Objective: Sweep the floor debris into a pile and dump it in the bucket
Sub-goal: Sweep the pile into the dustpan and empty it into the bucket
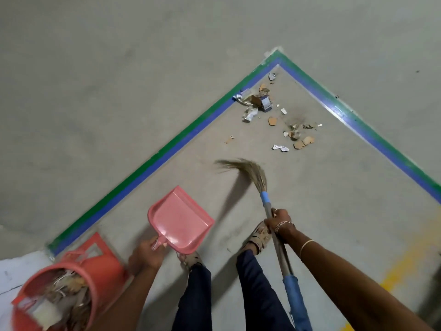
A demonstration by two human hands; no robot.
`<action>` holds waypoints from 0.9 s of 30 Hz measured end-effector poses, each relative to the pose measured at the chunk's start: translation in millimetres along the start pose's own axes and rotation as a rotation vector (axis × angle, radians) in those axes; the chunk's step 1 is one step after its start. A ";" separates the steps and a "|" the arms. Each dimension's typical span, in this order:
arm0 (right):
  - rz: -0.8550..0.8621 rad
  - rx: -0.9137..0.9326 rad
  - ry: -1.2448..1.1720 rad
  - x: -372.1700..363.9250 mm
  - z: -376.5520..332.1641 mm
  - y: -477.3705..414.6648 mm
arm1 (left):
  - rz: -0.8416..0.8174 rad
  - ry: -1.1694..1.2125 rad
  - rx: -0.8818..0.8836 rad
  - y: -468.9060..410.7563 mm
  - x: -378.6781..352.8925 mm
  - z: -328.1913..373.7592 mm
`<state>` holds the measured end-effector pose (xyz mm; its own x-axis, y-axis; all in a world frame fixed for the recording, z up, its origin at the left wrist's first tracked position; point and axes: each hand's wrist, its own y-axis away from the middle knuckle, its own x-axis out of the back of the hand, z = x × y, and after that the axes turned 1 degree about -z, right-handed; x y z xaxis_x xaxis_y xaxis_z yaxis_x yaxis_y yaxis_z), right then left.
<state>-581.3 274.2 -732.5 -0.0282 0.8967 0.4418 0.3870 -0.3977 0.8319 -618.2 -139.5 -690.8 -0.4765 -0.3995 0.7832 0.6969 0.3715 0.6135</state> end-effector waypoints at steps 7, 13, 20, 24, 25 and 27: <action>0.010 0.141 -0.206 80.3 -2.6 13.1 | 0.084 -0.066 0.015 12.6 -15.5 72.9; -0.115 0.191 -0.206 104.2 5.2 30.4 | 0.131 -0.102 -0.010 20.4 -9.2 119.3; -0.321 0.159 -0.109 76.8 -42.1 -13.4 | 0.189 -0.096 -0.076 27.0 10.1 157.0; -0.305 0.090 -0.100 52.9 -45.3 -84.9 | 0.184 -0.070 -0.047 12.4 13.2 170.4; -0.287 0.069 -0.128 49.3 -46.2 -102.0 | 0.181 -0.053 -0.040 5.1 11.1 172.5; -0.236 0.049 -0.194 56.9 -61.4 -108.1 | 0.171 -0.031 -0.039 -10.3 5.5 178.1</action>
<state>-681.4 356.3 -776.6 0.0517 0.9855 0.1618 0.4344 -0.1680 0.8849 -723.5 3.8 -674.8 -0.3648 -0.3071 0.8790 0.7893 0.3987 0.4668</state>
